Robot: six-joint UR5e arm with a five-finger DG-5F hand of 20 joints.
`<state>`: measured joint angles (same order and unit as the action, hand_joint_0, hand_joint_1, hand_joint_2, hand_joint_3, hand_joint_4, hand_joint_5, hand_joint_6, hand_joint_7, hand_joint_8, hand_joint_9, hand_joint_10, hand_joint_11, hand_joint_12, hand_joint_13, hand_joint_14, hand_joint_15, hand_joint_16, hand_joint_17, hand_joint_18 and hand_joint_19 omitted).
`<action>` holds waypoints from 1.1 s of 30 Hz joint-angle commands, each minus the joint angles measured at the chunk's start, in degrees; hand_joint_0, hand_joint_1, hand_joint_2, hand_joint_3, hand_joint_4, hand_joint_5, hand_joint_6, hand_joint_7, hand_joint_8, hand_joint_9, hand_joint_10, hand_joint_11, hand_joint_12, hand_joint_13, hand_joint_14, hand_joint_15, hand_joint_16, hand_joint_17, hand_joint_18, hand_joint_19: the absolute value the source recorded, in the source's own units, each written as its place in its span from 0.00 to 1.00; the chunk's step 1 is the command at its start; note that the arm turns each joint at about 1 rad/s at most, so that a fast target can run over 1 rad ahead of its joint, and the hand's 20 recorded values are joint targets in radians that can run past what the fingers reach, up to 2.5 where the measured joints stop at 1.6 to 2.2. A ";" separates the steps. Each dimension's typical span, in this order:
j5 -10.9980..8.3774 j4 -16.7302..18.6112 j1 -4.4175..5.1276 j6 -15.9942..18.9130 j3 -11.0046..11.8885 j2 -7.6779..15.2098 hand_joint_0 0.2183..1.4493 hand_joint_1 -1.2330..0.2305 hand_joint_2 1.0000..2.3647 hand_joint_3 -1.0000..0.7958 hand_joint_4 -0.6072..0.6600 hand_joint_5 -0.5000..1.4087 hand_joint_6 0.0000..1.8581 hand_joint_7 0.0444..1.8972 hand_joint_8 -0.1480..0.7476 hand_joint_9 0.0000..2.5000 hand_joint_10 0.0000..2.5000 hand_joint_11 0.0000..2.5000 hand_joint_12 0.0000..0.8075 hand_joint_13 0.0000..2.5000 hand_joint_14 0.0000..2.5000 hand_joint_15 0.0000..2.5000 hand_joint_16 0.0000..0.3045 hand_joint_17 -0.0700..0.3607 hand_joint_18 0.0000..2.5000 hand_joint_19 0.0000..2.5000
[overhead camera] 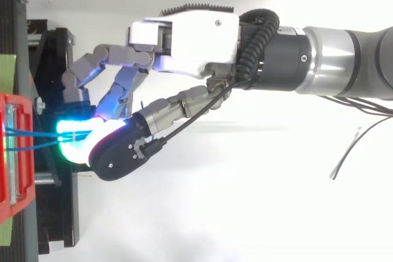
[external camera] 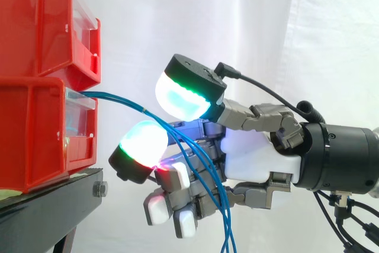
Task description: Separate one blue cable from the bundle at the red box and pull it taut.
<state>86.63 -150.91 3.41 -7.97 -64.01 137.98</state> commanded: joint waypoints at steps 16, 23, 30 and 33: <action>-0.15 -1.31 -0.25 0.50 -0.06 -0.08 0.29 0.44 0.00 0.33 0.64 0.15 0.46 0.49 0.52 0.42 0.01 0.46 0.48 0.38 0.01 0.24 0.18 0.46 0.35 0.31; -0.24 -1.75 -0.25 0.85 0.73 -0.08 0.31 0.39 0.01 0.35 0.64 0.15 0.46 0.49 0.52 0.42 0.01 0.47 0.47 0.39 0.01 0.24 0.18 0.45 0.36 0.31; -0.15 -2.46 -0.34 0.94 0.82 0.01 0.32 0.36 0.01 0.39 0.64 0.15 0.46 0.49 0.51 0.42 0.01 0.47 0.47 0.39 0.01 0.24 0.18 0.45 0.36 0.31; -0.24 -2.63 -0.07 1.03 0.99 -0.08 0.32 0.35 0.01 0.38 0.64 0.15 0.46 0.49 0.51 0.42 0.01 0.46 0.47 0.39 0.01 0.24 0.18 0.45 0.36 0.31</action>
<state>86.41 -153.36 3.17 -7.00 -63.18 137.91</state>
